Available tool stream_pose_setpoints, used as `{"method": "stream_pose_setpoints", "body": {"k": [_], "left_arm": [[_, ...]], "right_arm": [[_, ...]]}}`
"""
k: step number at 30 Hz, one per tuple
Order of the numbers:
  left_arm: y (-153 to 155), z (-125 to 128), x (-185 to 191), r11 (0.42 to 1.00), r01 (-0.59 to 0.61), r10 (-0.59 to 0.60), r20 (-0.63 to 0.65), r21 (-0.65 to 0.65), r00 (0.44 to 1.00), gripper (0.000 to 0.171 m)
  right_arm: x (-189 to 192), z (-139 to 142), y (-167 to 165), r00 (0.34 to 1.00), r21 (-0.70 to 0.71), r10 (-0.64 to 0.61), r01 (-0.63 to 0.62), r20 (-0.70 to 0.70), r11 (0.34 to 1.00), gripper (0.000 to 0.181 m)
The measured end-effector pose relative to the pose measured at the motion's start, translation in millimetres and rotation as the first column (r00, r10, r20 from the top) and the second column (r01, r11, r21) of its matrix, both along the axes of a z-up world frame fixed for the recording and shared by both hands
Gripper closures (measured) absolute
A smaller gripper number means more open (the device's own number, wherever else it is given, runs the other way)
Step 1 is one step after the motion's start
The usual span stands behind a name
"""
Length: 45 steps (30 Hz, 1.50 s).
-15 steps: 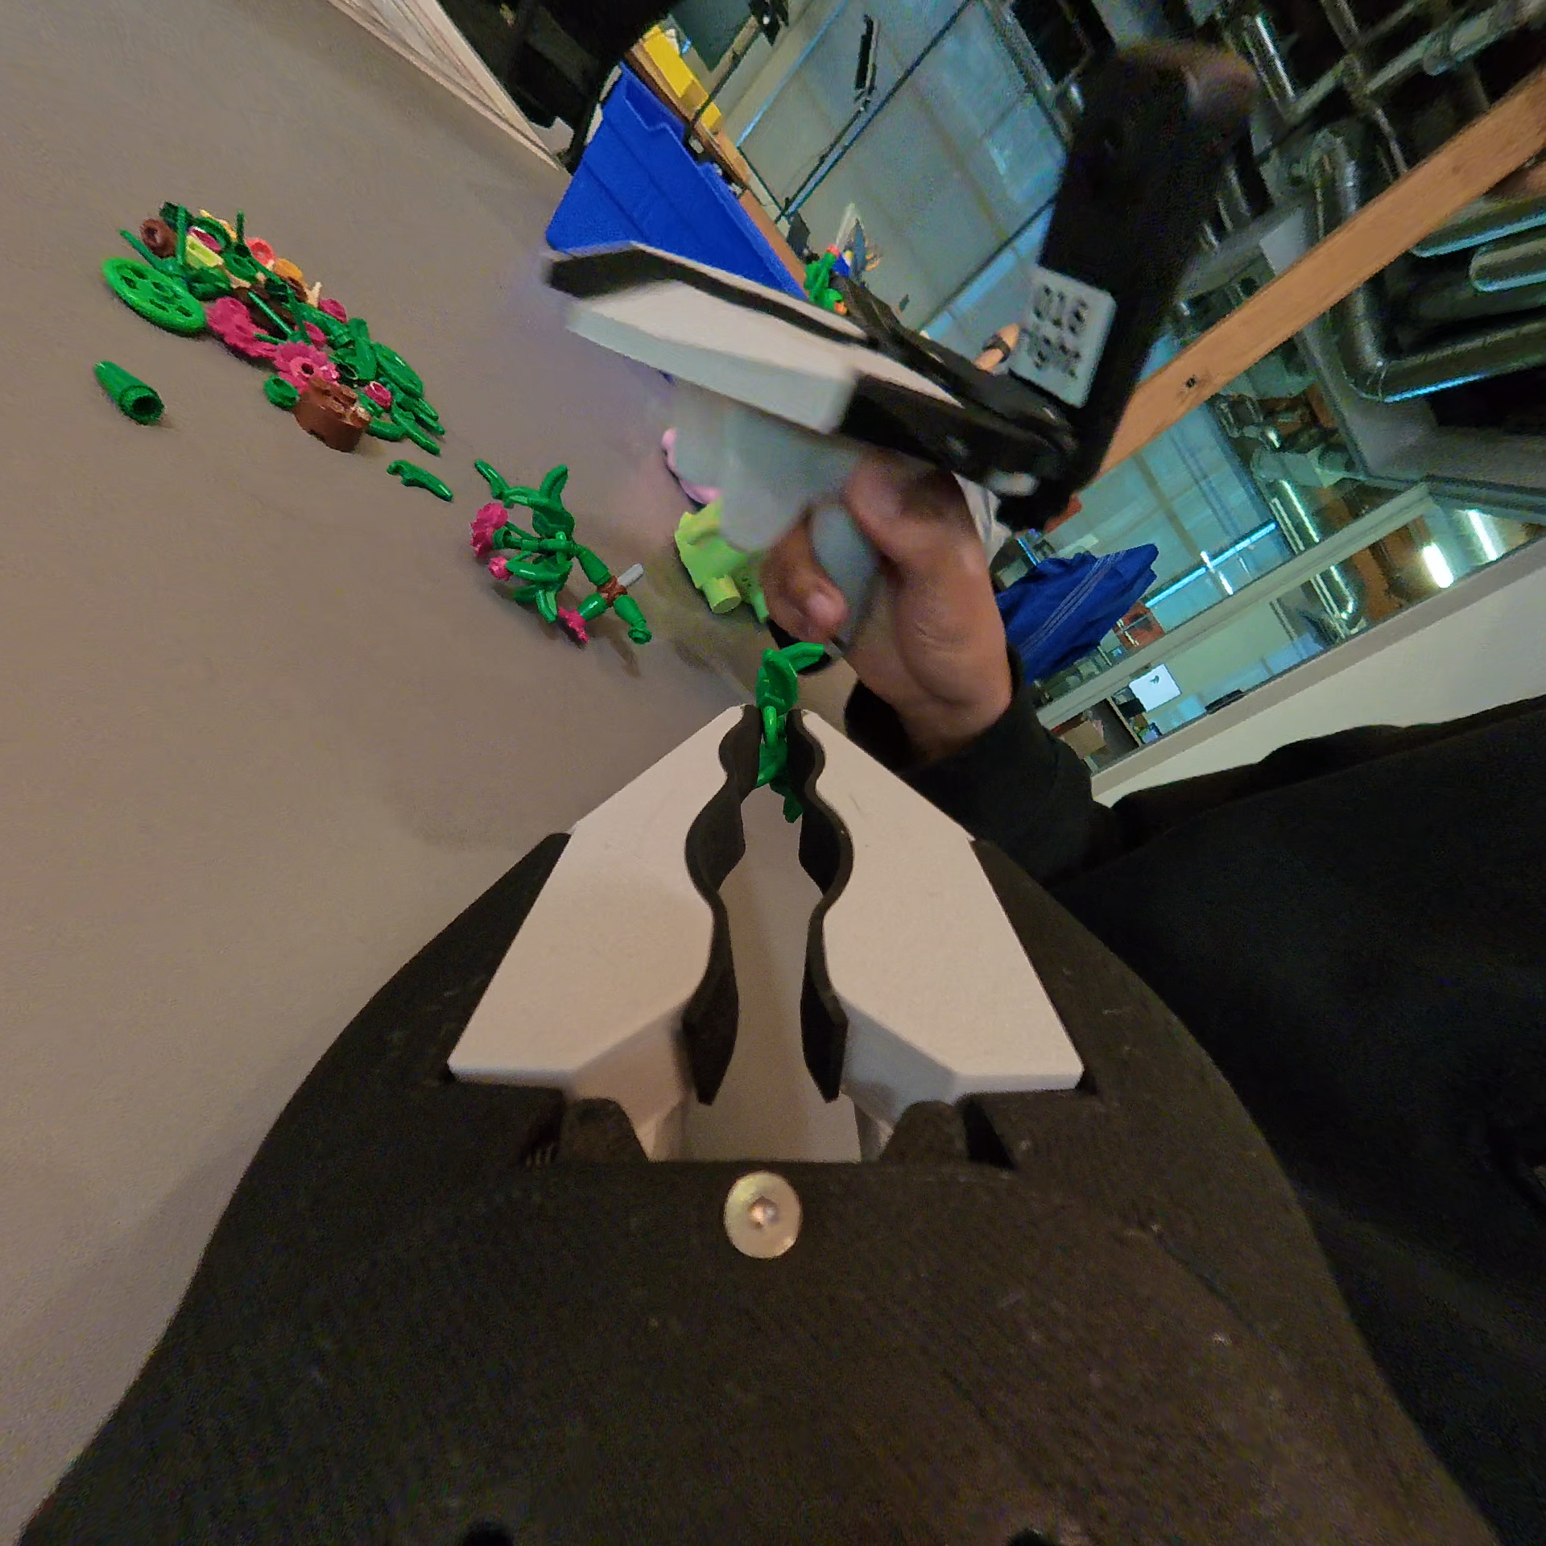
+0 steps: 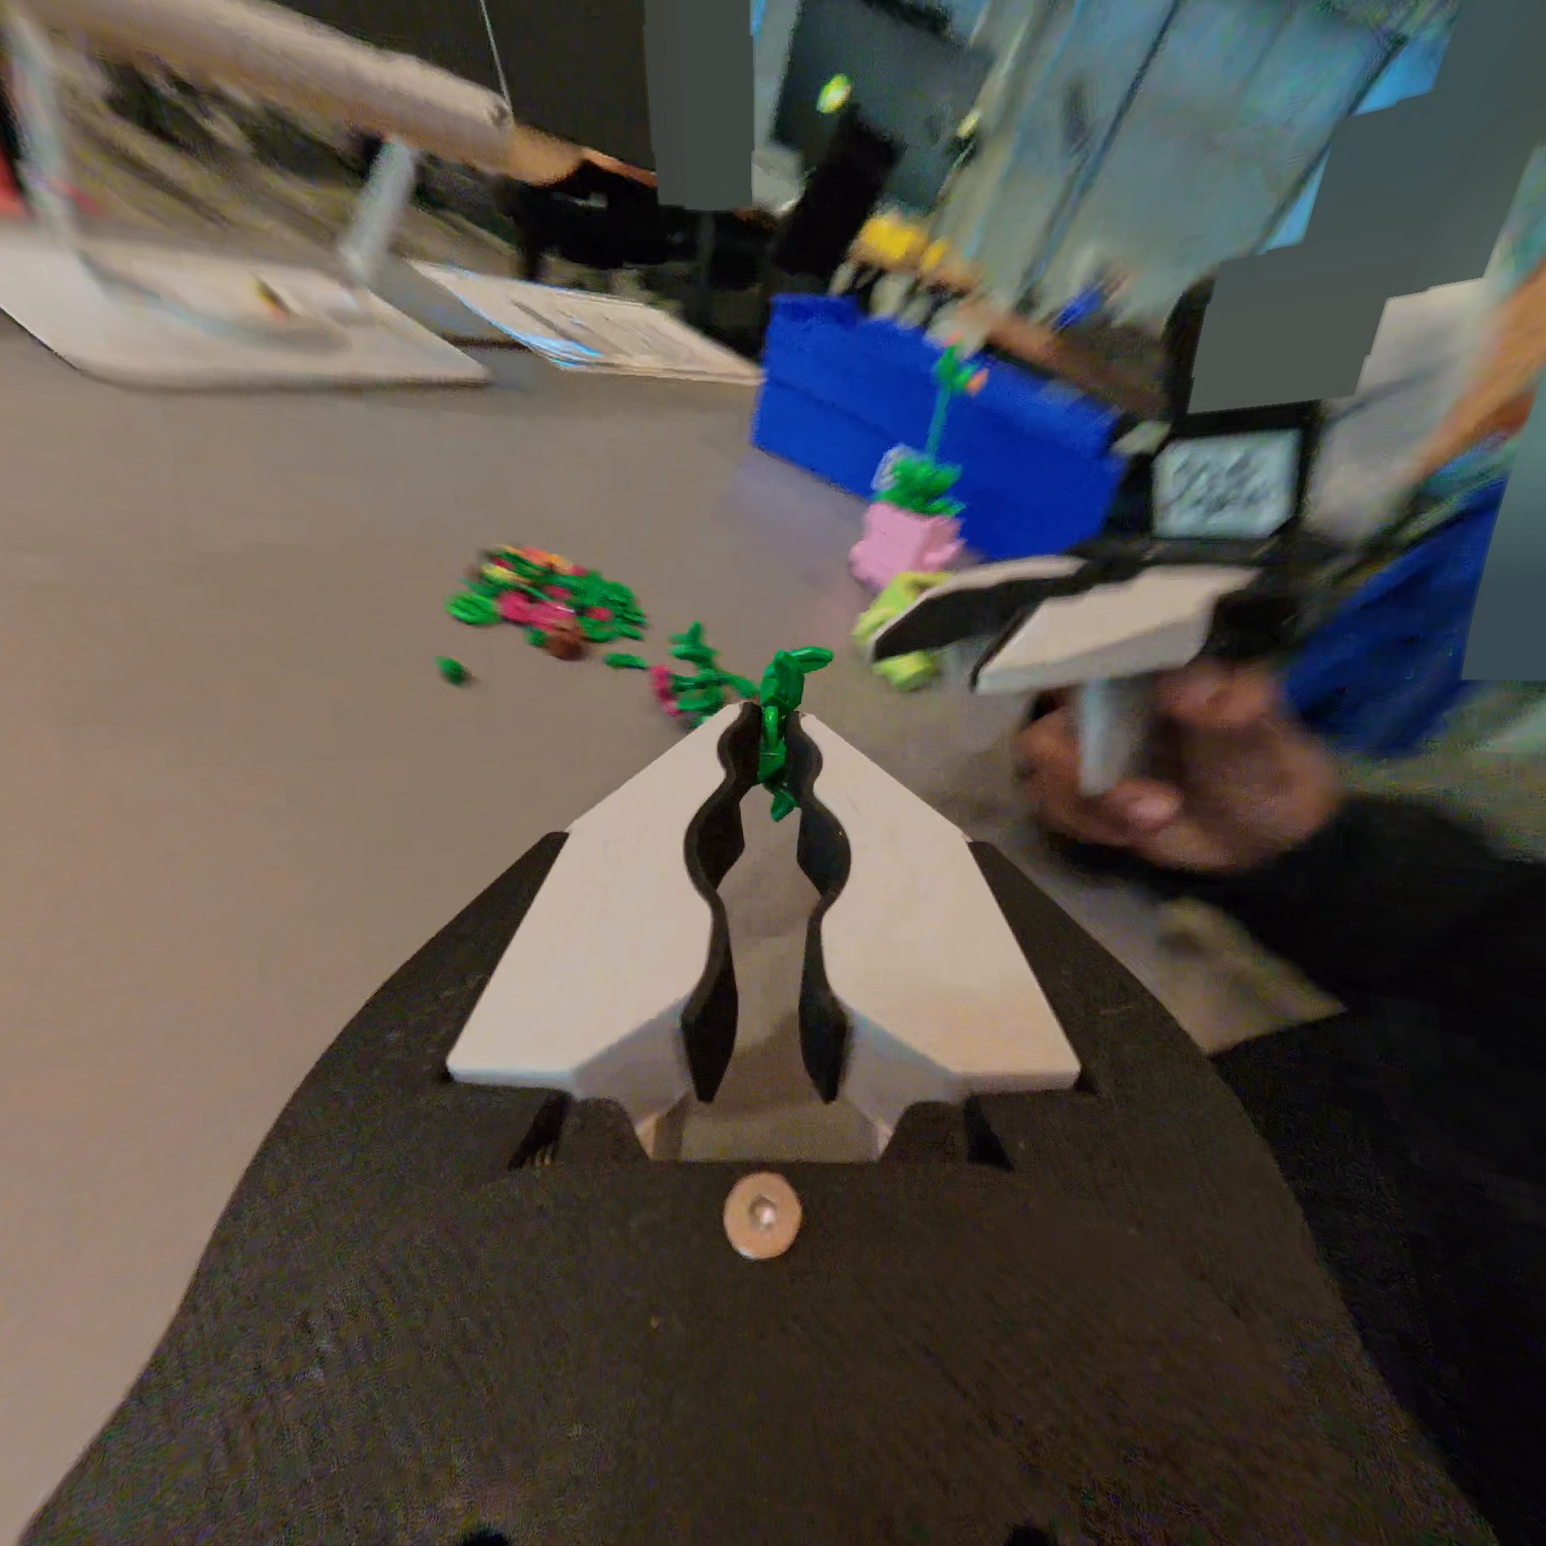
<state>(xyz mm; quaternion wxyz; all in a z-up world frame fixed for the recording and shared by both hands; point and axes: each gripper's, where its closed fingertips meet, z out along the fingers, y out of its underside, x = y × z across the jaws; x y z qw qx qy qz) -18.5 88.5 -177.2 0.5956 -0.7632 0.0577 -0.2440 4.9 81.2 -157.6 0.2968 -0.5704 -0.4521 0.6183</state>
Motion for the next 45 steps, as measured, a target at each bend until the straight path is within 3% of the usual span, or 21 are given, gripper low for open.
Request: {"method": "stream_pose_setpoints", "body": {"k": [2,4,7,9,11,17,21,25,27,28,31,32,34,36,39,42,45], "left_arm": [[-1.4,5.2,-7.1,0.993,-0.076,0.104,-0.356,0.090,0.929,0.171],[-4.2,12.8,-8.3,0.977,-0.091,0.190,-0.584,0.194,0.789,0.171],[-7.2,9.0,-0.4,0.961,-0.050,0.244,-0.753,0.271,0.611,0.171],[-7.3,3.7,5.8,0.957,-0.017,0.254,-0.805,0.290,0.536,0.171],[-7.7,2.2,9.9,0.954,0.002,0.257,-0.820,0.300,0.512,0.171],[-10.1,4.6,13.7,0.950,0.025,0.255,-0.818,0.312,0.516,0.171],[-12.0,1.6,15.9,0.943,0.069,0.264,-0.859,0.326,0.438,0.171],[-13.6,-6.2,17.4,0.948,0.114,0.230,-0.889,0.296,0.397,0.171],[-14.8,-5.3,18.2,0.944,0.128,0.229,-0.882,0.305,0.412,0.171],[-15.3,-0.5,18.7,0.938,0.122,0.236,-0.857,0.323,0.457,0.171],[-18.6,25.6,27.2,0.942,0.082,0.136,-0.596,0.325,0.791,0.171],[-19.2,31.1,29.0,0.947,0.082,0.090,-0.502,0.310,0.860,0.171],[-17.2,34.7,19.7,0.956,0.035,0.070,-0.343,0.292,0.937,0.171],[-17.5,38.5,2.2,0.963,0.000,0.055,-0.194,0.270,0.979,0.171],[-17.8,47.1,-8.5,0.961,-0.028,0.074,-0.159,0.277,0.985,0.171],[-13.1,36.3,-8.4,0.972,-0.033,0.068,-0.143,0.231,0.987,0.171],[-8.8,24.0,-4.8,0.984,-0.015,0.038,-0.126,0.179,0.991,0.171]], "right_arm": [[2.1,6.2,2.2,0.999,-0.036,-0.016,0.015,-0.036,0.999,0.158],[2.5,7.9,2.0,0.999,-0.057,-0.005,0.003,-0.048,0.998,0.160],[0.2,4.5,0.0,0.999,-0.046,0.002,-0.004,-0.038,0.999,0.163],[-1.5,1.6,-1.5,1.000,-0.018,0.000,0.000,-0.024,1.000,0.165],[-3.0,-2.5,-1.3,1.000,0.026,-0.014,0.014,0.000,1.000,0.167],[-6.2,-11.0,-4.4,0.999,0.106,-0.024,0.018,0.049,0.994,0.172],[-5.0,-14.9,-9.3,0.997,0.134,0.009,-0.019,0.078,0.991,0.181],[-5.0,-23.0,-11.3,0.992,0.226,0.000,-0.029,0.127,0.974,0.181],[-4.4,-22.4,-12.5,0.991,0.237,-0.002,-0.029,0.133,0.971,0.181],[-3.4,-17.5,-13.4,0.993,0.207,0.002,-0.026,0.116,0.978,0.180],[3.4,10.6,-16.4,0.996,-0.028,0.079,-0.080,-0.031,0.996,0.181],[5.4,17.2,-16.8,0.991,-0.103,0.104,-0.112,-0.079,0.988,0.181],[11.5,29.6,-17.4,0.974,-0.214,0.148,-0.184,-0.171,0.959,0.181],[19.2,38.0,-6.9,0.964,-0.295,0.136,-0.201,-0.227,0.934,0.181],[21.8,28.0,16.8,0.989,-0.246,0.024,-0.061,-0.149,0.967,0.181],[18.8,15.8,45.7,0.989,-0.097,-0.143,0.145,0.028,0.985,0.181],[15.1,-9.8,91.3,0.875,0.163,-0.401,0.369,0.271,0.915,0.181]]}}
